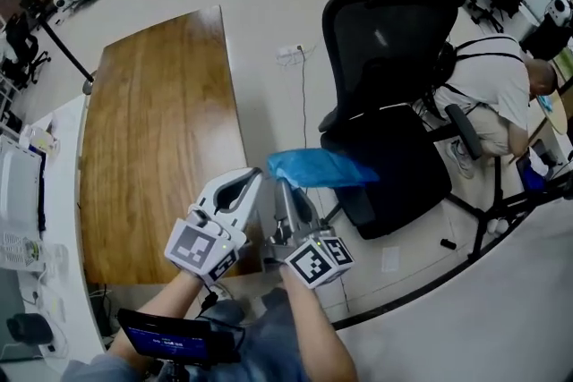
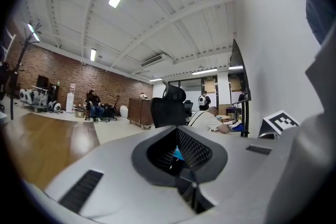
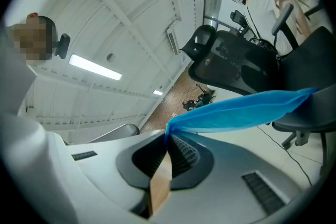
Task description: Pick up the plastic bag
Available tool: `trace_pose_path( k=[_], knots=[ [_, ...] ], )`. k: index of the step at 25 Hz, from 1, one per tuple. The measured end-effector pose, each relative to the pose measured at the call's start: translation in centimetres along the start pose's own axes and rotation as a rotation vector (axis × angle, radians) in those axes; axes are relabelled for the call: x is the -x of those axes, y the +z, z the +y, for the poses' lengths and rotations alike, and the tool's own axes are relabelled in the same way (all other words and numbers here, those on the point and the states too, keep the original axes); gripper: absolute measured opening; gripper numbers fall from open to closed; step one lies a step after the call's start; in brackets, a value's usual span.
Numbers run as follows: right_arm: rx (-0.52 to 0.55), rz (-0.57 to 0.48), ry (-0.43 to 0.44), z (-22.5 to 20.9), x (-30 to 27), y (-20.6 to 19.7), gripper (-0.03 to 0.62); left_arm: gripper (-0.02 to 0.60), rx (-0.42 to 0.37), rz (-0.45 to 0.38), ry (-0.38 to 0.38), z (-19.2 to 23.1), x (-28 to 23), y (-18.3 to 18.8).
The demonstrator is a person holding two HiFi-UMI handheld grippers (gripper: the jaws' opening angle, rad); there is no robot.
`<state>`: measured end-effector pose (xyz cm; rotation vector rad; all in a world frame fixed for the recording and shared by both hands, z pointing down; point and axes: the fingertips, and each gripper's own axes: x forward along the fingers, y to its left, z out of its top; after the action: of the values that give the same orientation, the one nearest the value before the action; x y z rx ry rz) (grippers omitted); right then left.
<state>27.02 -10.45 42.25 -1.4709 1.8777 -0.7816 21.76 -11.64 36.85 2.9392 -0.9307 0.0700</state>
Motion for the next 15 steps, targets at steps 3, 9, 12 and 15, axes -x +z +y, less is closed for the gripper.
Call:
trace_pose_path(
  k=[3,9,12,15],
  knots=[
    [0.022,0.009,0.032,2.1,-0.5,-0.3,0.001,0.02,-0.017,-0.03,0.027,1.3,1.5,0.9],
    [0.051,0.024,0.095,6.5,-2.0,-2.1,0.001,0.02,-0.026,-0.054,0.079,4.2,5.6,2.3],
    [0.064,0.037,0.122,8.5,-2.4,-3.1,0.001,0.02,-0.017,-0.064,0.106,5.2,7.4,3.1],
    [0.084,0.048,0.149,10.5,-3.0,-3.8,0.001,0.018,-0.028,-0.094,0.13,6.5,9.2,3.8]
  ],
)
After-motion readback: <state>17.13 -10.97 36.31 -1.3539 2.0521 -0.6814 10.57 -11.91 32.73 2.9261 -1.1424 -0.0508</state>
